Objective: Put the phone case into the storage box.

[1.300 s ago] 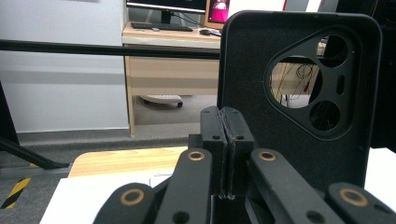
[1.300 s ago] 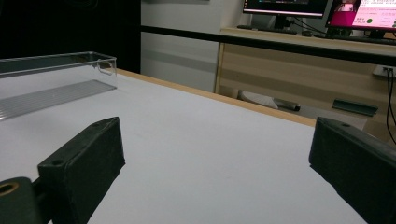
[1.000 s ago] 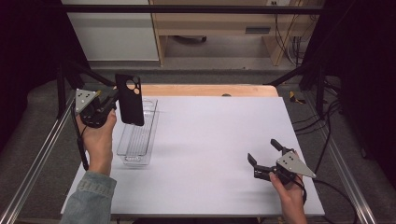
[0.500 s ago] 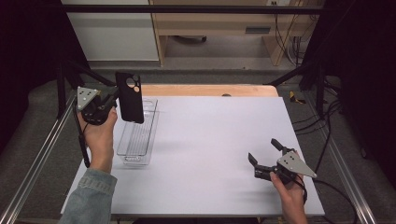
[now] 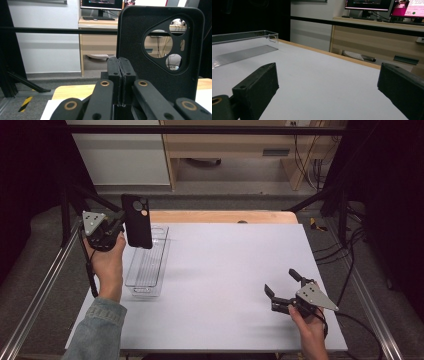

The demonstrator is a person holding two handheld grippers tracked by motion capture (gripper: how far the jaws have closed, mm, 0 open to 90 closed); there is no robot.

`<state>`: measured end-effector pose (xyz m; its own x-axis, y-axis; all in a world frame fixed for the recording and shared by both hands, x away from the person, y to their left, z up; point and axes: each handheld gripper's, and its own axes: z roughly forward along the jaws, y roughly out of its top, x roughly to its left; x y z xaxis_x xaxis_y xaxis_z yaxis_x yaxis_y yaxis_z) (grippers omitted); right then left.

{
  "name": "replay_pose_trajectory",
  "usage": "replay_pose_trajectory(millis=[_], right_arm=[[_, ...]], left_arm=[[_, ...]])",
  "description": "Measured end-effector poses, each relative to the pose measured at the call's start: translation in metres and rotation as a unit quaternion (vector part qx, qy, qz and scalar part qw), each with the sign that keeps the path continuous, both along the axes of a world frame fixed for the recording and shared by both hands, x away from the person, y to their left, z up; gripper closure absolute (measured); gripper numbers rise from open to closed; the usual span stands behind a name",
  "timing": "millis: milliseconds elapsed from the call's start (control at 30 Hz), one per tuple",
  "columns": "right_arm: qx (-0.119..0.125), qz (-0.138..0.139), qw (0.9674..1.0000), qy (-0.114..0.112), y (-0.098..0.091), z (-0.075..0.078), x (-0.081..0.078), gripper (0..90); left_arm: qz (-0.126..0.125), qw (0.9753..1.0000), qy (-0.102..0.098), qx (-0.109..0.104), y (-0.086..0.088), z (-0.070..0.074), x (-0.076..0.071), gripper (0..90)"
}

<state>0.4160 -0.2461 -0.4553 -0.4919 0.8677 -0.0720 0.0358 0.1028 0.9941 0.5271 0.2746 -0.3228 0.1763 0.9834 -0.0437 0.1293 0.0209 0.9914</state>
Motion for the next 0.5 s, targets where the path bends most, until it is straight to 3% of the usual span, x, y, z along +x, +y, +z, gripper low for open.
replay_pose_trajectory(millis=[233,500], right_arm=[[0.004,-0.001,1.0,-0.002,-0.002,0.001,-0.001,3.7],[0.009,0.001,0.9999,-0.007,-0.004,0.001,-0.001,3.7]], left_arm=[[0.006,0.9999,0.007,0.011,-0.005,-0.005,0.011,88.6],[0.015,0.9992,0.027,0.025,-0.013,-0.019,0.035,88.6]])
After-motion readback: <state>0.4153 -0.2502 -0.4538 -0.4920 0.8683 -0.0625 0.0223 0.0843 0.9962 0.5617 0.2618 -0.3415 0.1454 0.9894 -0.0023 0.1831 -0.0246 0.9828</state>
